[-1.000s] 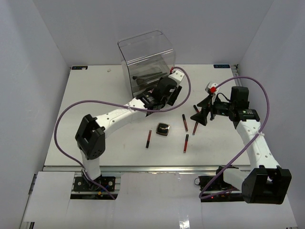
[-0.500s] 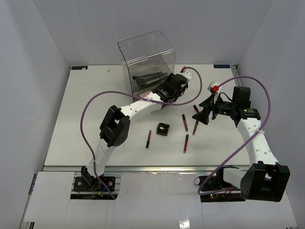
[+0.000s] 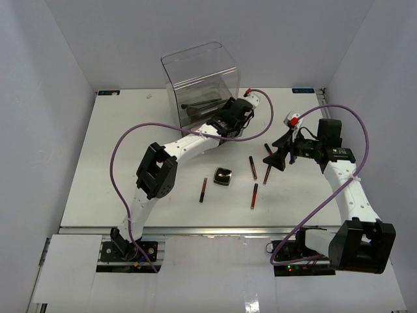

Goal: Organize the makeup

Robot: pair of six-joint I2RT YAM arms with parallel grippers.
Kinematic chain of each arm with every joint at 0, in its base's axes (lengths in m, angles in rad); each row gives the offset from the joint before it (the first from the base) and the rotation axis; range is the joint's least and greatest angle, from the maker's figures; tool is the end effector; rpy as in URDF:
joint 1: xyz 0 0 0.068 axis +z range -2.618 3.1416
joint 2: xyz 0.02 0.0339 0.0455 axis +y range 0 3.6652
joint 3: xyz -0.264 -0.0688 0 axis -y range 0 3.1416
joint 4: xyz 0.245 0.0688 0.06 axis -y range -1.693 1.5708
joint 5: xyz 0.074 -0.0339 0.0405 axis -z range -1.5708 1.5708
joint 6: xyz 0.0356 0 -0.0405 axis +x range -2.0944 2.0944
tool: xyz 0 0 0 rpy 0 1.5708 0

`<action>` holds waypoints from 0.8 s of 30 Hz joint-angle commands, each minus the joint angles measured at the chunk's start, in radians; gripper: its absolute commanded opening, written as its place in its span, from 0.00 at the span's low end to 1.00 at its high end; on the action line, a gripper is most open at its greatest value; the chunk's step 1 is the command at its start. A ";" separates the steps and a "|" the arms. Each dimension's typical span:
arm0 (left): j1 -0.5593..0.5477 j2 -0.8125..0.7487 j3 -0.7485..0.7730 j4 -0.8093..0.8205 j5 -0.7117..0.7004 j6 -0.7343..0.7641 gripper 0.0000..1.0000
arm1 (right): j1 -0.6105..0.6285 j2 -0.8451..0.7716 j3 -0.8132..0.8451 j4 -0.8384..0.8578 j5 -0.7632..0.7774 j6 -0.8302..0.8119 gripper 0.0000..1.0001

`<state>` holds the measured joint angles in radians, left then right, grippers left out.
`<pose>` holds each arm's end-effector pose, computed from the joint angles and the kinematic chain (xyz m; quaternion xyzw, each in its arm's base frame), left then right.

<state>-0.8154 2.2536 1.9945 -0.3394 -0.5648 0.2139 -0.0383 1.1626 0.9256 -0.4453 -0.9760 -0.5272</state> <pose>0.3736 -0.3690 0.2549 0.3046 0.8032 0.1024 0.5016 0.2413 0.0203 0.2974 -0.3885 0.7251 0.3006 0.4827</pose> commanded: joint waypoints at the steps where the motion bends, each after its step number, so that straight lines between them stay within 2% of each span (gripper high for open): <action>1: 0.004 -0.016 0.022 0.002 -0.020 0.011 0.23 | -0.003 0.002 -0.007 0.017 -0.030 -0.007 0.93; 4: 0.007 -0.009 0.024 0.001 -0.024 0.016 0.25 | -0.004 0.002 -0.008 0.017 -0.031 -0.007 0.93; 6: 0.008 -0.005 0.027 -0.001 -0.033 0.016 0.30 | -0.005 0.002 -0.008 0.017 -0.032 -0.007 0.93; 10: 0.009 -0.002 0.030 -0.008 -0.061 0.012 0.55 | -0.008 0.003 -0.008 0.017 -0.035 -0.005 0.93; 12: 0.009 -0.002 0.029 -0.010 -0.076 0.012 0.62 | -0.008 0.004 -0.008 0.017 -0.036 -0.005 0.93; 24: 0.009 -0.013 0.028 -0.015 -0.088 0.015 0.77 | -0.012 0.004 -0.010 0.017 -0.042 -0.004 0.93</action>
<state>-0.8124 2.2692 1.9945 -0.3534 -0.6306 0.2273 -0.0426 1.1664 0.9192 -0.4458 -0.9841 -0.5276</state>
